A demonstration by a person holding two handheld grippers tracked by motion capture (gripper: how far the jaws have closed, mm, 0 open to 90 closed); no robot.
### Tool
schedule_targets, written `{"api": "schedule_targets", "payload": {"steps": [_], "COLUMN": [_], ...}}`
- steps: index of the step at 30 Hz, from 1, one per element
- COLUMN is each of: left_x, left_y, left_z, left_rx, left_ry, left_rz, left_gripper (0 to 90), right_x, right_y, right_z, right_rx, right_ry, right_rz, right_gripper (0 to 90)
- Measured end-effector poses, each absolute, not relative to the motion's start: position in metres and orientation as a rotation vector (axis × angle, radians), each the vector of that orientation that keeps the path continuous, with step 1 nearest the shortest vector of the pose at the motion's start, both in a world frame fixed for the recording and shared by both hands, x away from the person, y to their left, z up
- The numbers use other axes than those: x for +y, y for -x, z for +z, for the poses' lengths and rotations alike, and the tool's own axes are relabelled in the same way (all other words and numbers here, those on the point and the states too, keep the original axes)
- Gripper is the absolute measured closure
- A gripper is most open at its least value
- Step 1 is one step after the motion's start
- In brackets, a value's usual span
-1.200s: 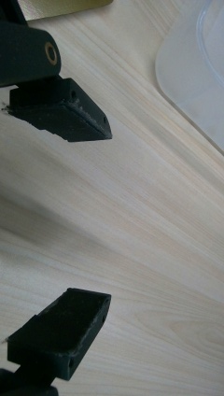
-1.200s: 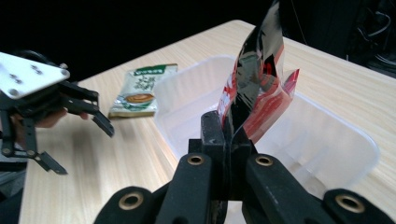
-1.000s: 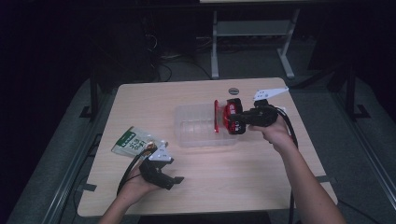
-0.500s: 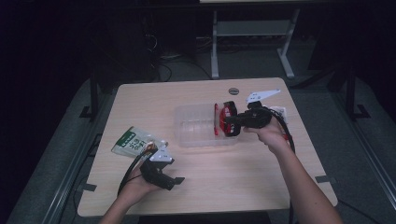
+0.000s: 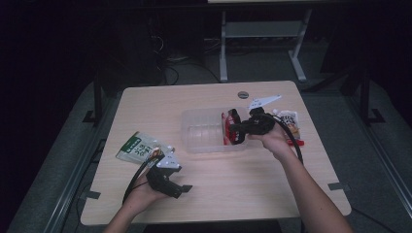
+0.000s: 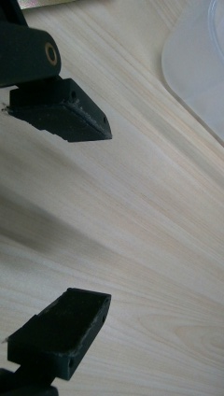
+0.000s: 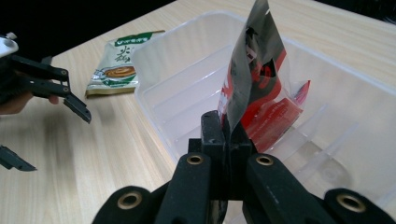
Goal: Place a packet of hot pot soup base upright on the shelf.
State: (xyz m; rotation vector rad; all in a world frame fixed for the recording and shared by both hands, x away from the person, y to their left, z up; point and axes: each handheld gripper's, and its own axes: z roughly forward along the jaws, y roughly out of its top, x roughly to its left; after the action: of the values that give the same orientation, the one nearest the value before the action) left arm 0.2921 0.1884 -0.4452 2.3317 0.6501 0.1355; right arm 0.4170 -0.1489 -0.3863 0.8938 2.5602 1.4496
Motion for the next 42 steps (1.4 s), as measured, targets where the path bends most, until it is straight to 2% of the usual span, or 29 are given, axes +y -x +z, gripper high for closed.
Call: {"api": "schedule_targets", "payload": {"steps": [3, 10, 21, 30, 42], "left_x": [0.189, 0.191, 0.189, 0.191, 0.193], "left_y": [-0.292, -0.291, -0.291, -0.29, -0.29], "left_z": [-0.445, -0.445, -0.445, -0.444, -0.441], "left_rx": [0.653, 0.655, 0.663, 0.67, 0.649], "left_ry": [-2.329, -2.329, -2.318, -2.307, -2.318], "left_rz": [0.137, 0.141, 0.134, 0.135, 0.151], "left_gripper": [17.1, 17.1, 17.4, 17.4, 17.5], "right_x": [-0.147, -0.147, -0.156, -0.159, -0.174], "right_y": [-0.418, -0.417, -0.41, -0.401, -0.37], "right_z": [-0.389, -0.385, -0.372, -0.368, -0.367], "right_rx": [2.558, 2.539, 2.512, 2.519, 2.528], "right_ry": [-0.907, -0.917, -0.948, -0.953, -0.917], "right_rz": [1.443, 1.446, 1.455, 1.396, 1.329], "right_gripper": [87.4, 77.0, 46.5, 37.0, 33.6]}}
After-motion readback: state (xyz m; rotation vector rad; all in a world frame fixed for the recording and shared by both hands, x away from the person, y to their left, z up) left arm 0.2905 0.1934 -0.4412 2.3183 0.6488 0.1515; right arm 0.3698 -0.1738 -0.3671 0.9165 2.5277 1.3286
